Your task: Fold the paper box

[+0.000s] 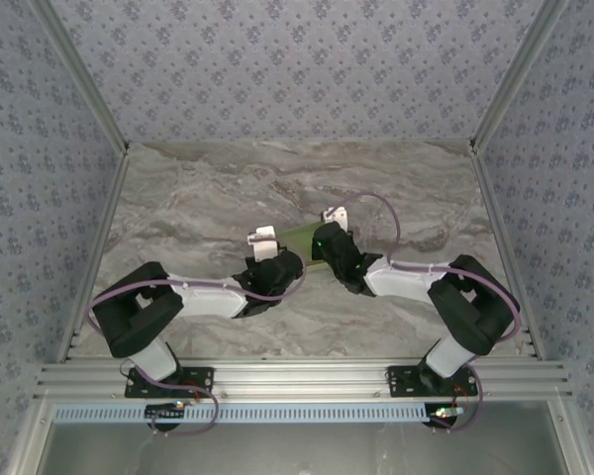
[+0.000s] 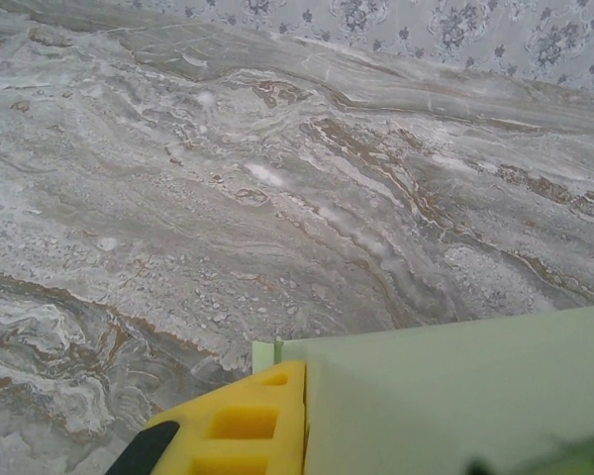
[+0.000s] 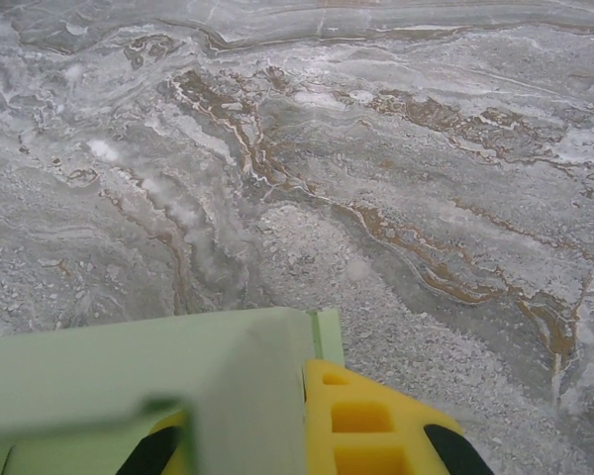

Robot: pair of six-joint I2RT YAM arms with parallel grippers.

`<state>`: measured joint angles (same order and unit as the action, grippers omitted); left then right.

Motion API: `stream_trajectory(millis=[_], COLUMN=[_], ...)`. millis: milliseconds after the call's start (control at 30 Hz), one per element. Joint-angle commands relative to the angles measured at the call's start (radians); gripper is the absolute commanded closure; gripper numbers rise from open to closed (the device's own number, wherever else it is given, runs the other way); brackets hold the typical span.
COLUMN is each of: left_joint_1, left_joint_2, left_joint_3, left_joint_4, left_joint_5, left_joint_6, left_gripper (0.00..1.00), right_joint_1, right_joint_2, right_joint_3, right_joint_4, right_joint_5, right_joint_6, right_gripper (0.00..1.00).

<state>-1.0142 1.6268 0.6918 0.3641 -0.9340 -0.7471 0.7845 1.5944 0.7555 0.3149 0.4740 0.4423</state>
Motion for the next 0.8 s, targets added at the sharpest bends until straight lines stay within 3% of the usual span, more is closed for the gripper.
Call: stream_trajectory(millis=[0,500,767], left_joint_1=[-0.022,-0.046,-0.047], left_joint_2=[0.037,0.073,-0.015], left_joint_3=[-0.045,-0.093,-0.098], left_joint_4=[-0.051,0.01,-0.015], left_joint_5=[-0.026,-0.102,-0.067], left_joint_6=[-0.039,0.014,0.059], left_gripper=[0.92,0.88,0.84], right_joint_1=[0.012,0.05,0.035], right_joint_2=[0.002,0.013,-0.014], right_joint_3=[-0.052,-0.105,-0.054], right_joint_4=[-0.06,-0.023,-0.091], right_joint_5=[0.061,0.102,0.103], right_joint_6=[0.048,0.136,0.059], right_gripper=[1.0,0.99,0.98])
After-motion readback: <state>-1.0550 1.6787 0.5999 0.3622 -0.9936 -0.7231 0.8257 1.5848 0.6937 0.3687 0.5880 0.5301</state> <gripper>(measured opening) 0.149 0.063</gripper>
